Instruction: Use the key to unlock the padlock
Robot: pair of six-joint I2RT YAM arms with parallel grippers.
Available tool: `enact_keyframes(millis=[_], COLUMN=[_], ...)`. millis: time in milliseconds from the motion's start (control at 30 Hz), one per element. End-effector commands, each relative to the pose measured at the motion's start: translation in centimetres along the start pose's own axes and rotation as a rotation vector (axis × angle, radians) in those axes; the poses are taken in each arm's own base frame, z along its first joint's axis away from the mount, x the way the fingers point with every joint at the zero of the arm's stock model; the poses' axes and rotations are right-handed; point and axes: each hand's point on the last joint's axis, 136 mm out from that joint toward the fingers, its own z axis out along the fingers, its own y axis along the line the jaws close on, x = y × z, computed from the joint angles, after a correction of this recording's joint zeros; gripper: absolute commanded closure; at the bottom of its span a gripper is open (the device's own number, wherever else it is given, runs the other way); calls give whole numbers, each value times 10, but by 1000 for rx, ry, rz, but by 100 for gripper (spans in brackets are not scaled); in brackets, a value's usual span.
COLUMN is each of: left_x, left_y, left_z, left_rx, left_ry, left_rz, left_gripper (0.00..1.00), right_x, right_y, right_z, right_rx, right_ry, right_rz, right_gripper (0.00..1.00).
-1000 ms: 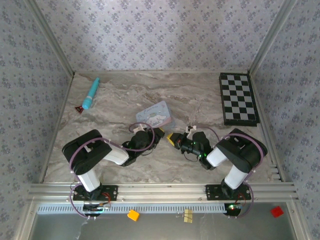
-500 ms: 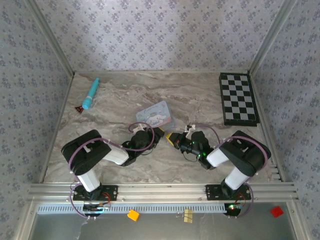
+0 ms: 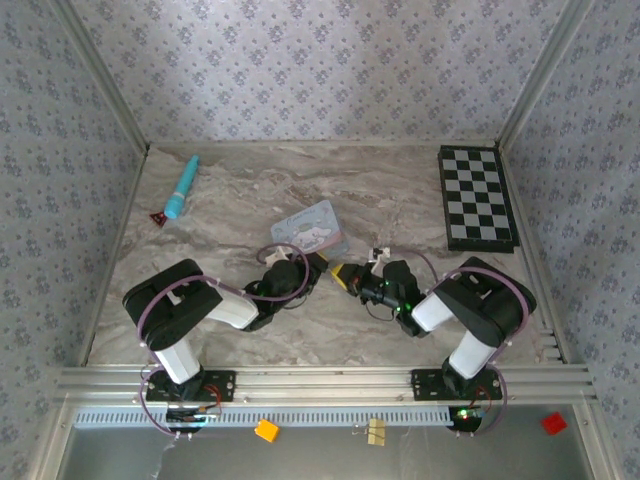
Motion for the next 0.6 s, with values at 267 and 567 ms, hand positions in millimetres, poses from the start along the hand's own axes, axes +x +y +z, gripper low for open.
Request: enact_keyframes(millis=[267, 567], left_x=[109, 110], left_y=[-93, -88], left_z=[-28, -25], left_rx=[282, 259], left_ry=[437, 436], left_rz=[10, 20], left_gripper=[100, 100], right_x=[-38, -23], right_y=[62, 69], right_z=[3, 5], right_rx=[-194, -153], right_ry=[7, 42], right_rz=[-56, -101], right_gripper=[100, 100])
